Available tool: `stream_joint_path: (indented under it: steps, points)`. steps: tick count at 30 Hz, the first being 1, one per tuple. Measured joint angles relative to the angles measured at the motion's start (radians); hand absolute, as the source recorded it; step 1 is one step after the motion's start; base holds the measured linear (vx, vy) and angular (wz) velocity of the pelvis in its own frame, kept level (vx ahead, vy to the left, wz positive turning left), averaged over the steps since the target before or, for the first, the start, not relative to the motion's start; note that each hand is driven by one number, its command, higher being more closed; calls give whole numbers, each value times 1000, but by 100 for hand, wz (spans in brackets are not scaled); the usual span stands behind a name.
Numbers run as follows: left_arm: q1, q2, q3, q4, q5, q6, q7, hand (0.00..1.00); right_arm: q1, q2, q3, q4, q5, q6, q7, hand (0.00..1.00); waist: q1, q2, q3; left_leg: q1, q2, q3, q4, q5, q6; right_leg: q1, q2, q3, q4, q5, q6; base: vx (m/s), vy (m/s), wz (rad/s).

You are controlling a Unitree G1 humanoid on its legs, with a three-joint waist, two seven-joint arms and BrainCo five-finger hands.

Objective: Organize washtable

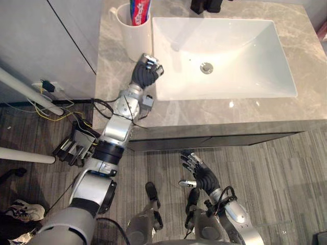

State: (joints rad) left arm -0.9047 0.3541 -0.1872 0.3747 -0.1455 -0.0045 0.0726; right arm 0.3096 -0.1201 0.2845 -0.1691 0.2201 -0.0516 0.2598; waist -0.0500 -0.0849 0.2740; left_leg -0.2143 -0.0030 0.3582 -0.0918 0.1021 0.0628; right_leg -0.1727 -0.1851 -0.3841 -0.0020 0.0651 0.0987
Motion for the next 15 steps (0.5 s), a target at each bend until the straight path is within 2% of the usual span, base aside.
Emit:
stream_joint_path:
  steps: [11,15]
  points:
    - [-156,95,1,89,-21,-1,38,100,9,21,-1,0,0,-10,-3,0,1,-53,37,-41,5,0,10,-1,0,-25,2,9,-37,29,-6,41,-9,-2]
    - [-227,101,1,102,-21,-1,42,100,10,22,-11,0,0,-13,-3,0,0,-55,77,-64,16,-13,33,-2,2,-31,11,0,-36,55,-12,13,-7,8]
